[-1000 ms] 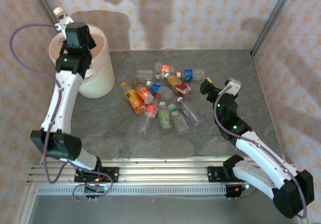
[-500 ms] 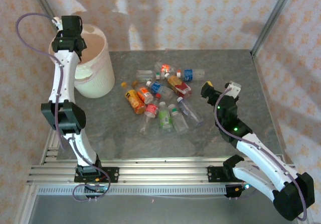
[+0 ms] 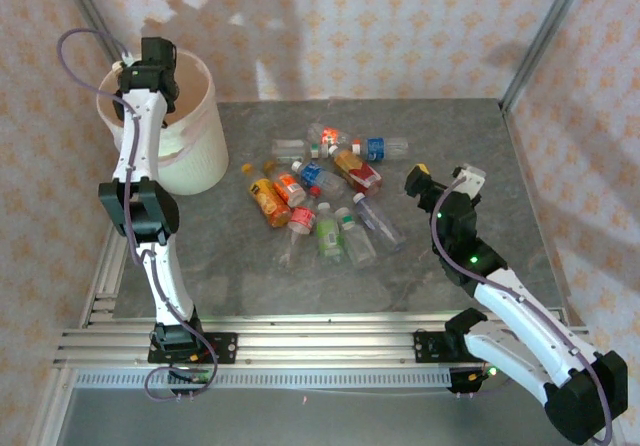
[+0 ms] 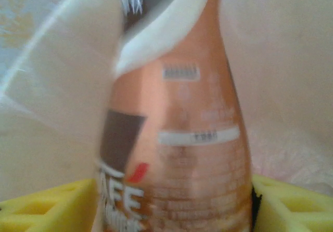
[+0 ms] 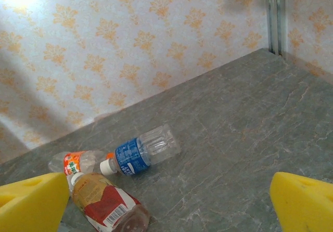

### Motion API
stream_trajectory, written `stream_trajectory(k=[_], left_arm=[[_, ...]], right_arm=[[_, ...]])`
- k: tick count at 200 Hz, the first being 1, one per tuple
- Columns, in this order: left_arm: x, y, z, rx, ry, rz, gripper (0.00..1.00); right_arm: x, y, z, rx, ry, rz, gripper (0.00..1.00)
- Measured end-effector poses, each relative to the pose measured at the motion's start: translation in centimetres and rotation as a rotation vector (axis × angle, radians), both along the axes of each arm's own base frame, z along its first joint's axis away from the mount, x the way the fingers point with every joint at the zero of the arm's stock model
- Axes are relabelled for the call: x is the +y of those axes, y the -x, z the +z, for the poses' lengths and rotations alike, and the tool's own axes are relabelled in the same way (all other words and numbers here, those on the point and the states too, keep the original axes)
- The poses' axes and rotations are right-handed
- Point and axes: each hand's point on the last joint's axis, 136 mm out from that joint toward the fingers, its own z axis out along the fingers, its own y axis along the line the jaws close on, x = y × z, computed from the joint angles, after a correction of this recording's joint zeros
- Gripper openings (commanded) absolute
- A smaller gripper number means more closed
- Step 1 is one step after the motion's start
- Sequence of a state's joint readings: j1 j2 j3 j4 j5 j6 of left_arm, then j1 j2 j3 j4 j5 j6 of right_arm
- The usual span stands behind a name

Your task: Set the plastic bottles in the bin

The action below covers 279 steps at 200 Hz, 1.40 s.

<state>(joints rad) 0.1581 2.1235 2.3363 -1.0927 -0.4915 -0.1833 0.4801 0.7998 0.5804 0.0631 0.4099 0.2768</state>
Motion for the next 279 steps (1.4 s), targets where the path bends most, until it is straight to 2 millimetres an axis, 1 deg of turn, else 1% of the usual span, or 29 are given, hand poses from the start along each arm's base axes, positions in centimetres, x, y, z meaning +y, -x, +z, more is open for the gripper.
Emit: stream_trajectory(k=[22, 46, 60, 71, 89, 97, 99, 101, 104, 121, 136, 151, 164, 176, 190, 200, 210, 213, 217, 230, 238, 257, 279], left_arm=[[0.0, 0.1, 0.7, -0.02, 0.003, 0.009, 0.79], [-0.8, 0.0, 1.0, -0.055, 0.057, -0.013, 0.82], [-1.3, 0.0, 1.7, -0.089, 0.085, -0.024, 0.85], [-1.7, 0.2, 2.8, -0.125, 0.103, -0.031, 0.87], [-2.5, 0.7, 5.0, -0.197, 0.14, -0.052, 0.91], [-3.1, 1.0, 6.2, -0.233, 0.165, -0.07, 0.93], [-3.2, 1.1, 6.4, -0.24, 0.171, -0.073, 0.96], [-3.4, 1.2, 6.7, -0.25, 0.178, -0.08, 0.98], [-3.7, 1.4, 7.2, -0.265, 0.189, -0.09, 1.0], [-5.4, 2.0, 9.7, -0.356, 0.262, -0.15, 1.0], [-7.4, 2.9, 12.0, -0.443, 0.34, -0.222, 1.0], [-9.7, 3.7, 13.9, -0.53, 0.44, -0.301, 1.0], [-11.9, 4.5, 14.7, -0.593, 0.536, -0.369, 1.0], [-14.3, 5.3, 14.8, -0.624, 0.624, -0.434, 1.0], [-17.6, 6.1, 14.2, -0.628, 0.715, -0.514, 1.0], [-20.2, 6.6, 13.6, -0.618, 0.762, -0.574, 1.0], [-23.2, 7.3, 13.0, -0.604, 0.809, -0.642, 1.0], [-23.8, 7.4, 12.8, -0.6, 0.817, -0.655, 1.0], [-25.1, 7.9, 12.4, -0.59, 0.84, -0.684, 1.0], [-28.5, 9.0, 11.4, -0.57, 0.892, -0.754, 1.0], [-30.2, 9.7, 10.8, -0.563, 0.922, -0.786, 1.0], [-33.2, 11.3, 9.3, -0.553, 0.981, -0.84, 1.0], [-35.3, 12.5, 7.8, -0.53, 1.017, -0.878, 1.0]], right_arm=[[-0.2, 0.0, 0.0, 0.0, 0.001, -0.007, 0.99], [-0.3, -0.1, 0.0, 0.001, 0.002, -0.011, 0.99], [-0.3, -0.1, 0.0, 0.001, 0.002, -0.013, 0.99], [-0.4, -0.1, -0.1, 0.004, 0.003, -0.014, 0.99], [-0.3, -0.2, -0.4, 0.013, 0.006, -0.013, 0.99], [-0.2, -0.3, -0.7, 0.022, 0.01, -0.01, 0.99], [-0.2, -0.3, -0.7, 0.025, 0.011, -0.008, 0.99], [-0.2, -0.3, -0.8, 0.029, 0.013, -0.007, 0.99], [-0.1, -0.4, -1.0, 0.035, 0.015, -0.004, 0.99], [0.2, -0.5, -2.5, 0.09, 0.036, 0.012, 0.99], [0.7, -0.5, -4.4, 0.167, 0.062, 0.041, 0.99], [1.2, -0.3, -6.4, 0.257, 0.088, 0.077, 0.99], [1.9, 0.0, -7.9, 0.331, 0.107, 0.123, 0.99], [2.6, 0.4, -9.0, 0.391, 0.12, 0.179, 0.99], [3.6, 1.0, -9.9, 0.454, 0.136, 0.256, 0.99], [4.4, 1.4, -10.4, 0.49, 0.146, 0.309, 0.99], [5.0, 1.7, -10.9, 0.526, 0.157, 0.358, 0.99], [5.1, 1.8, -11.0, 0.537, 0.161, 0.369, 1.0], [5.3, 1.9, -11.2, 0.553, 0.163, 0.383, 1.0], [5.6, 2.1, -12.0, 0.606, 0.173, 0.405, 1.0], [5.7, 2.1, -12.5, 0.641, 0.176, 0.413, 0.99], [6.0, 2.2, -14.1, 0.732, 0.184, 0.435, 0.97], [6.3, 2.5, -15.7, 0.807, 0.184, 0.453, 0.93]])
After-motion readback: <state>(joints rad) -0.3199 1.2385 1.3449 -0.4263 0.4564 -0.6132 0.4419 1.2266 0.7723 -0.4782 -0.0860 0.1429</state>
